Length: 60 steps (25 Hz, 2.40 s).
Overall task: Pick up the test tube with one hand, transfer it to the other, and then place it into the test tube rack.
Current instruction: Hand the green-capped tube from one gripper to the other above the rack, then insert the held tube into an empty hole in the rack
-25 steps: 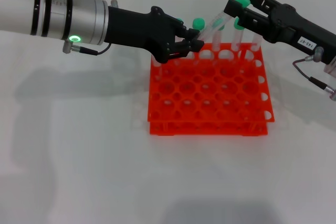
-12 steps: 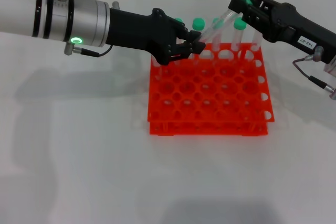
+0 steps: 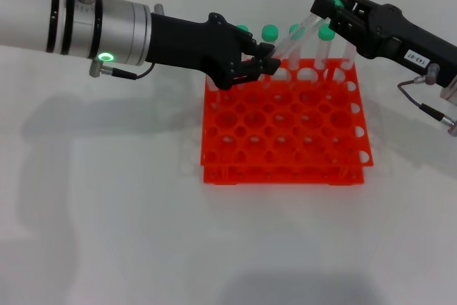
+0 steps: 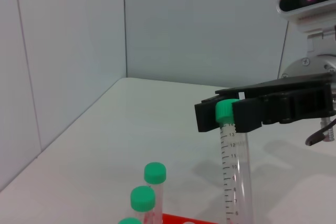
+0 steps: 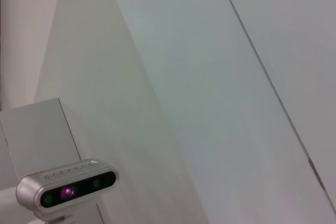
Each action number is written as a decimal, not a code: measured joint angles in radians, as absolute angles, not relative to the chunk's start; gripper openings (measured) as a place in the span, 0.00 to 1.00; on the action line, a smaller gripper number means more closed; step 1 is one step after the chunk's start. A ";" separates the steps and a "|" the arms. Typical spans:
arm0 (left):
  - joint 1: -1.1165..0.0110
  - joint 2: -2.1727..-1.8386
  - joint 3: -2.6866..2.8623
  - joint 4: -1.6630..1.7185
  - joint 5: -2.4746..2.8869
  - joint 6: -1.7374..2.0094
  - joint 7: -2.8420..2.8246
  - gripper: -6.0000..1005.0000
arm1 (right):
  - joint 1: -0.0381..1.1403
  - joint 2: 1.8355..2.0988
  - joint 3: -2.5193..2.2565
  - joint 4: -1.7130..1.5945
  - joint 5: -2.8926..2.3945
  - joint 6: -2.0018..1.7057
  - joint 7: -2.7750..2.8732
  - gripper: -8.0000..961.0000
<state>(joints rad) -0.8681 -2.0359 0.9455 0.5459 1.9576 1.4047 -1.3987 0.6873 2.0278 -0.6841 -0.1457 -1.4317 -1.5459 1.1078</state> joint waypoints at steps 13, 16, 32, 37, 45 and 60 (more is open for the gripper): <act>-0.864 -2.053 0.975 0.620 1.982 1.402 -1.537 0.29 | 0.690 2.026 -0.688 -0.154 -1.439 -1.542 1.110 0.29; -0.846 -2.059 0.998 0.680 1.985 1.405 -1.589 0.29 | 0.690 2.024 -0.687 -0.155 -1.439 -1.542 1.111 0.28; -0.585 -2.063 1.009 1.262 2.000 1.534 -1.957 0.87 | 0.670 2.014 -0.748 -0.234 -1.447 -1.530 1.112 0.28; -0.422 -2.067 1.002 1.446 2.014 1.547 -2.041 0.87 | 0.679 2.014 -0.789 -0.263 -1.447 -1.504 1.115 0.28; -0.157 -2.085 1.000 1.510 1.921 1.503 -1.919 0.87 | 0.721 2.009 -0.852 -0.314 -1.447 -1.467 1.121 0.28; -0.063 -2.084 0.907 1.105 1.694 1.482 -1.453 0.87 | 0.802 2.007 -1.053 -0.451 -1.448 -1.336 1.248 0.28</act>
<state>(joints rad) -0.0631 -2.0840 0.9072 1.1046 1.6936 1.4816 -1.4525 0.8024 2.0074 -1.0532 -0.4514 -1.4484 -1.3363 1.2480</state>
